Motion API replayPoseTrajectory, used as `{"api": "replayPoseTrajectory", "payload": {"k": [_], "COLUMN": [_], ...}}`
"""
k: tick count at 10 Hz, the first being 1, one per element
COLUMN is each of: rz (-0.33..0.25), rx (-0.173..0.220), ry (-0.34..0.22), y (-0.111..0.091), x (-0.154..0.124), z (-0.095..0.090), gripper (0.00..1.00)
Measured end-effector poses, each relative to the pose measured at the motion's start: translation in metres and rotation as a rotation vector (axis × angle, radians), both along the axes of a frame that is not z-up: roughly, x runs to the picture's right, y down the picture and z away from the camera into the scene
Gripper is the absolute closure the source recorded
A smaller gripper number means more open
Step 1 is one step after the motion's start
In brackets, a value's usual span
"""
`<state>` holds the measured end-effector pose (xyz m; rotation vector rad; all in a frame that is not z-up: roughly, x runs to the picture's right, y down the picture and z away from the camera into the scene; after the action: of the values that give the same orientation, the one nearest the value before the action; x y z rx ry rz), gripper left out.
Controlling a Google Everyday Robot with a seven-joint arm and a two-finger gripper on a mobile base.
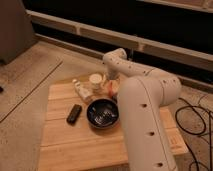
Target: Drag the pepper across the table
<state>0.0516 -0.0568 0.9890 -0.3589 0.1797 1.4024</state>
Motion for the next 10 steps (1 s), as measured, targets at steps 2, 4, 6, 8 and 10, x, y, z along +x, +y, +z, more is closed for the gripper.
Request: {"api": "replayPoseTrajectory", "payload": {"k": [2, 4, 6, 8, 10], "rz": [0.028, 0.019, -0.018, -0.032, -0.037], "rx": [0.029, -0.015, -0.046, -0.040, -0.039], "ry": [-0.021, -0.028, -0.043, -0.044, -0.040], "y": [0.009, 0.040, 0.059, 0.058, 0.058], "x": [0.003, 0.002, -0.010, -0.010, -0.008], "z": [0.003, 0.007, 0.011, 0.012, 0.013], "gripper": [0.35, 0.35, 0.35, 0.35, 0.35]}}
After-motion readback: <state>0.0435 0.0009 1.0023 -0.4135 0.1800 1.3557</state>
